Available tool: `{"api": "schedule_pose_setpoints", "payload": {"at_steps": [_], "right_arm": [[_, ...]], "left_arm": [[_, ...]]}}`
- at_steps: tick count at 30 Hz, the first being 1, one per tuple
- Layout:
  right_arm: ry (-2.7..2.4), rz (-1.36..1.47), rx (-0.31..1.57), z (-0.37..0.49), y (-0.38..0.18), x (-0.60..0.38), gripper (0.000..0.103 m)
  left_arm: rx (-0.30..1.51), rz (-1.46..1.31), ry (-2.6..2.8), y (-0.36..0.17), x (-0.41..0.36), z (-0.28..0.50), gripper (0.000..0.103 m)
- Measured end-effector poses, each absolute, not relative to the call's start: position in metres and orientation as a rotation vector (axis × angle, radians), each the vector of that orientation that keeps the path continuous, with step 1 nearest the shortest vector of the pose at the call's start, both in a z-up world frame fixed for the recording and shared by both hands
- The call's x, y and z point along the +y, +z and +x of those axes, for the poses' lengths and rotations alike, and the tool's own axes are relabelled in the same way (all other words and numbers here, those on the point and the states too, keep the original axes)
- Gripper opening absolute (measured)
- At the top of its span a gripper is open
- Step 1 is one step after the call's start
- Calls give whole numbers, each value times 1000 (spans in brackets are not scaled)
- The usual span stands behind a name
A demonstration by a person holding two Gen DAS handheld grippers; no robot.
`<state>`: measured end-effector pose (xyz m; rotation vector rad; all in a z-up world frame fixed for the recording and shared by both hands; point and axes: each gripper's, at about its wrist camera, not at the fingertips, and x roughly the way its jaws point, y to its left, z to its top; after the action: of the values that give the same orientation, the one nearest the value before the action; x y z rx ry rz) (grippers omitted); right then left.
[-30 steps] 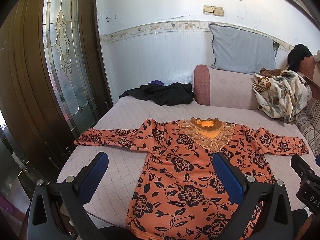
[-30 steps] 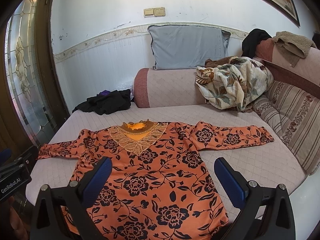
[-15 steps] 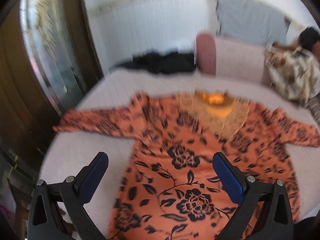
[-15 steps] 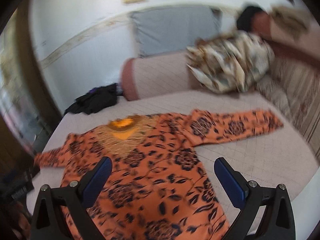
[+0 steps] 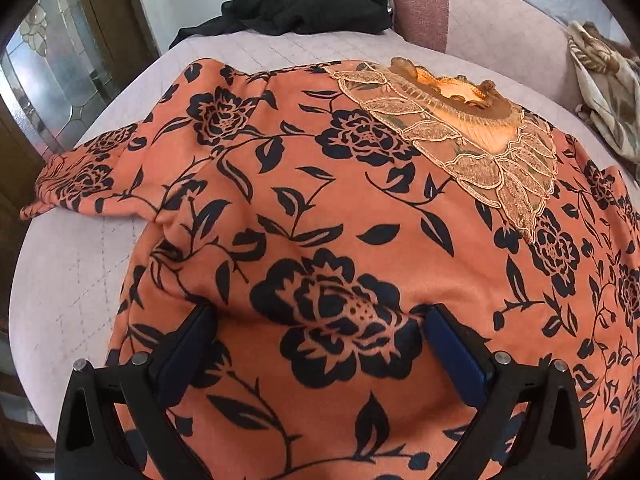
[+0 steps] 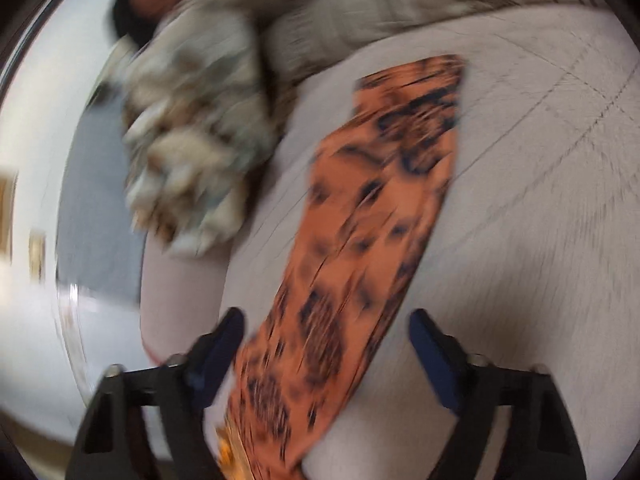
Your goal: Fold small clothes
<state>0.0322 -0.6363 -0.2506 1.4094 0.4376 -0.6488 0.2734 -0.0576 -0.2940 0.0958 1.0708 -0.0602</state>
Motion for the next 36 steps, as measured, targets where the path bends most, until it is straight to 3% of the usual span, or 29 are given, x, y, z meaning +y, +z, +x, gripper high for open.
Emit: {"api": "schedule_pose_setpoints", "payload": {"at_steps": [2,4,9,10,11,12,13,19,25,32,34,36], "right_arm": [[-679,1442,412,31,-262,-660,72],[-690,1446,400,32,-270,-679,61],[-736,1325,411,58,-267,-707,55],[-747,1294,416,61,-266,-707,46],[-763,1257,431,67,-265,-709,24],[-766,1235,449,70,-266,-709,13],[-764,1223,467,72,-267,-708,9],[-608,969,392,106,-189,-646,8],[-194,788,374,173,-116,-495,8],[137,891,605,269,-174,-316,9],[154,894,693,288,-197,-277,12],[182,877,810,303,-223,-242,23]], "left_arm": [[1056,88,-57,-294,-56,270,103],[1051,83,-58,-295,-53,271,103],[1059,89,-61,-293,-50,271,103],[1067,92,-60,-293,-50,272,103],[1075,91,-61,-293,-51,276,103],[1082,90,-61,-291,-52,281,103],[1079,92,-59,-289,-52,282,103],[932,98,10,-255,-39,278,103],[901,17,141,-240,10,284,103],[882,-44,303,-235,75,292,103],[881,-67,322,-235,88,292,103],[878,-85,342,-234,98,293,103]]}}
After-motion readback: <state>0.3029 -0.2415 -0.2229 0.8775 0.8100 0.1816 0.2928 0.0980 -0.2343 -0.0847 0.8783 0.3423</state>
